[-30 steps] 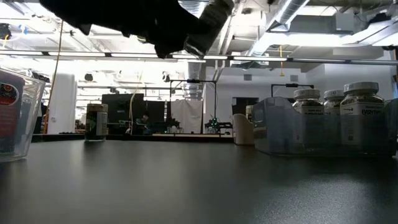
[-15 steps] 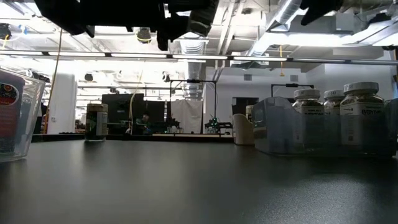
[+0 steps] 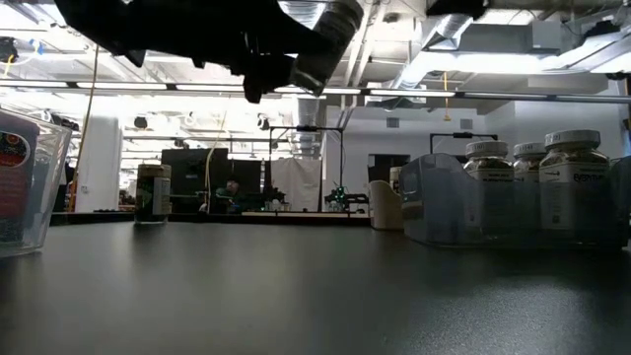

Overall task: Sort spices by type
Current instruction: Put the white spice bottle in the black bin

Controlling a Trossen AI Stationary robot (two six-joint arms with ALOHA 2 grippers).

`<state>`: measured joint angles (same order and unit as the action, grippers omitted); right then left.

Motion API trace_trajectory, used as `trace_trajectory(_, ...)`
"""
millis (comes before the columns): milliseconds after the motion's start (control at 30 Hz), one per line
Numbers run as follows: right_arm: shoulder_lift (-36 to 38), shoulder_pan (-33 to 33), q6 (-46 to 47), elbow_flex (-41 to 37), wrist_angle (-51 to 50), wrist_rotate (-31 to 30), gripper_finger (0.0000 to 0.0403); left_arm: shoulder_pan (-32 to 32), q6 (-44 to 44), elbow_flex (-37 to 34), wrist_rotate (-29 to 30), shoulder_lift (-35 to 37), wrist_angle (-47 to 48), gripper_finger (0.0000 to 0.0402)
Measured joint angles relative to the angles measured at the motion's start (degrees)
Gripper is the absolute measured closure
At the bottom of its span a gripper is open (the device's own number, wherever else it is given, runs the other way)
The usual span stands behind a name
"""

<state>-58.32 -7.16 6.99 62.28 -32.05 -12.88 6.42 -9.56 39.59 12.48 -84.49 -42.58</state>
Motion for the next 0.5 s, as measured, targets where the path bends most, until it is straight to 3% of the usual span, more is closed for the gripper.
trace_trajectory(100, -3.83, 1.35, -3.47, 1.70, 3.30, 4.91, 0.0085, 0.00, -0.20, 0.00, -1.22, 0.02, -0.74, 0.0191)
trace_trajectory(300, -14.45, 2.67, -9.96, 10.14, 2.21, 5.92, 0.0085, 0.04, -0.18, 0.01, -2.80, 0.02, -0.42, 0.0191)
trace_trajectory(500, -24.22, 3.83, -10.62, 20.68, -1.81, 14.40, 0.0085, 0.04, -0.16, 0.01, -2.99, 0.02, -0.28, 0.0191)
